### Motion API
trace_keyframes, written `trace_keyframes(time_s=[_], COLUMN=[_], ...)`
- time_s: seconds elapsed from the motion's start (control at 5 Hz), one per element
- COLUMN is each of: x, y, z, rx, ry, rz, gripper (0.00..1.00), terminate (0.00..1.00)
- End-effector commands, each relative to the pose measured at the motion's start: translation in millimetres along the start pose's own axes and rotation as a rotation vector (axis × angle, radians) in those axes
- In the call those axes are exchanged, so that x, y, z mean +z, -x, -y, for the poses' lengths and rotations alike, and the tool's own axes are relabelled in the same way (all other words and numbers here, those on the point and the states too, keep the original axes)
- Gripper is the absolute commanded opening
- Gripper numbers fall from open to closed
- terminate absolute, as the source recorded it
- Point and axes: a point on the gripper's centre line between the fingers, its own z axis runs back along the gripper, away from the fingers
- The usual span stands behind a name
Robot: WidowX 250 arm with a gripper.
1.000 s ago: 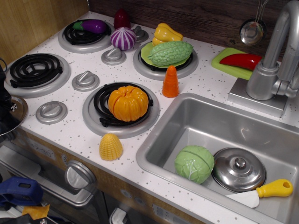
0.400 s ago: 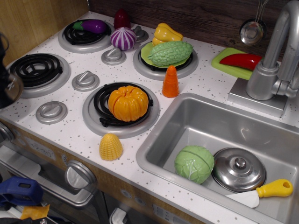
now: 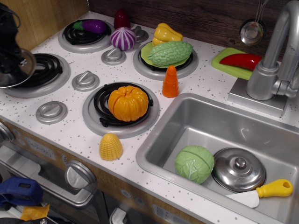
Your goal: Put lid on stove
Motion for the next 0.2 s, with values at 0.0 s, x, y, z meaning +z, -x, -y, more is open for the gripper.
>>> trace_keyframes(time_s=[0.0], x=[3.7], y=[-26.4], z=[-7.1], rx=[-0.034], ry=[-0.004], rz=[0.090], gripper=[0.00], terminate=[1.00])
